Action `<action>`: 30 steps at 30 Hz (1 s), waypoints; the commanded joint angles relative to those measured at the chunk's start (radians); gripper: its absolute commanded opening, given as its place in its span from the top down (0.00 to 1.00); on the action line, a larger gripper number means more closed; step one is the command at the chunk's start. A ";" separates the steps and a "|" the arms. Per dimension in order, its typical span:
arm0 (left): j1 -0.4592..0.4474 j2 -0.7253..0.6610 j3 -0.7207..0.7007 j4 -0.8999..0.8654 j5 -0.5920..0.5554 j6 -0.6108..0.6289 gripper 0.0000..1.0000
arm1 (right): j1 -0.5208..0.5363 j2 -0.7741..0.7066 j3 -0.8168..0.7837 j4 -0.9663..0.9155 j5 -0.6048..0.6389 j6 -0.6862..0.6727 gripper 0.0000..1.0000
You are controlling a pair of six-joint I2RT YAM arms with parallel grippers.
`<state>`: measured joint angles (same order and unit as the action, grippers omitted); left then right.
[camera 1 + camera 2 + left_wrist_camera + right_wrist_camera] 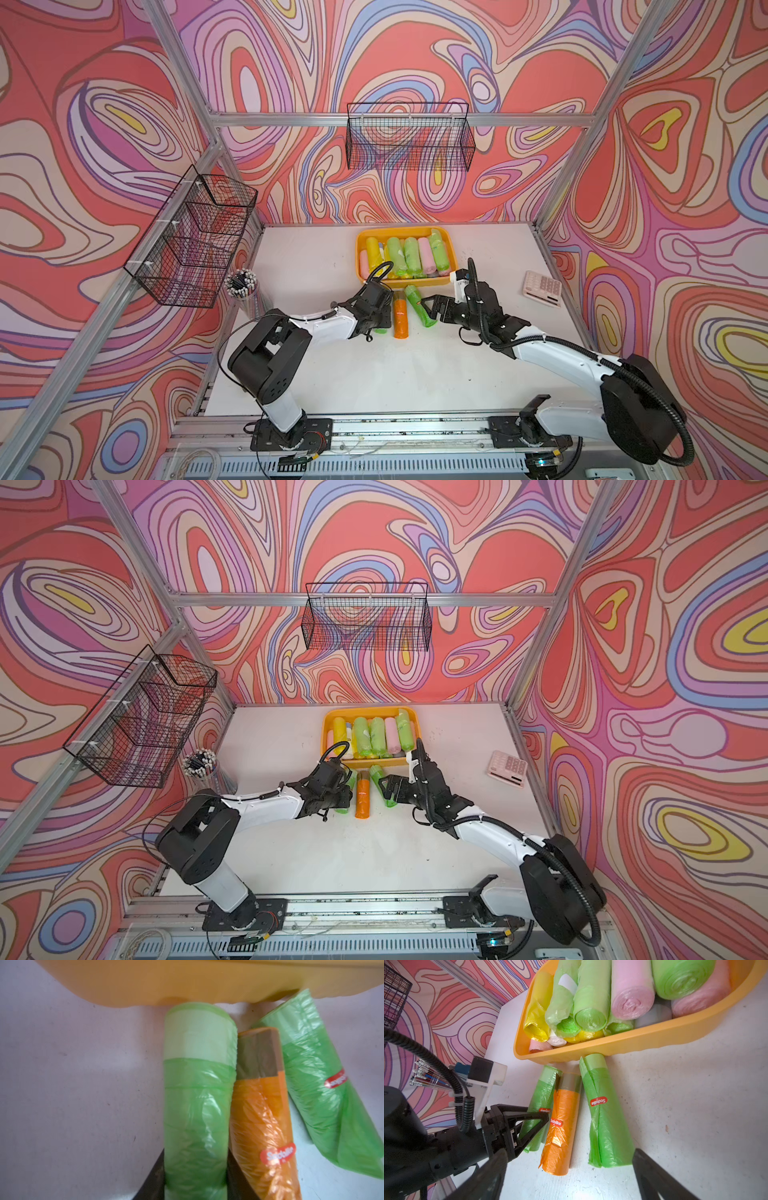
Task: Put the roll of trash bags into the storage box
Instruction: Pick up the roll of trash bags from the center of the board.
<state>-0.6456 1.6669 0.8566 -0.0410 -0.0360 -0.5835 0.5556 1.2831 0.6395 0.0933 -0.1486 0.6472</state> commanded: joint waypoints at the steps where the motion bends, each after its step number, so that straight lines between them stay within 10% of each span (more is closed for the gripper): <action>1: -0.005 -0.057 -0.020 -0.027 -0.024 -0.006 0.86 | -0.003 0.016 0.032 0.004 0.003 0.017 0.04; 30: -0.005 -0.293 -0.115 -0.089 -0.052 -0.031 0.86 | 0.015 0.150 0.074 0.103 -0.042 0.151 0.05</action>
<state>-0.6476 1.4143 0.7341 -0.0975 -0.0727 -0.6064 0.5602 1.4296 0.7078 0.1524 -0.1917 0.7620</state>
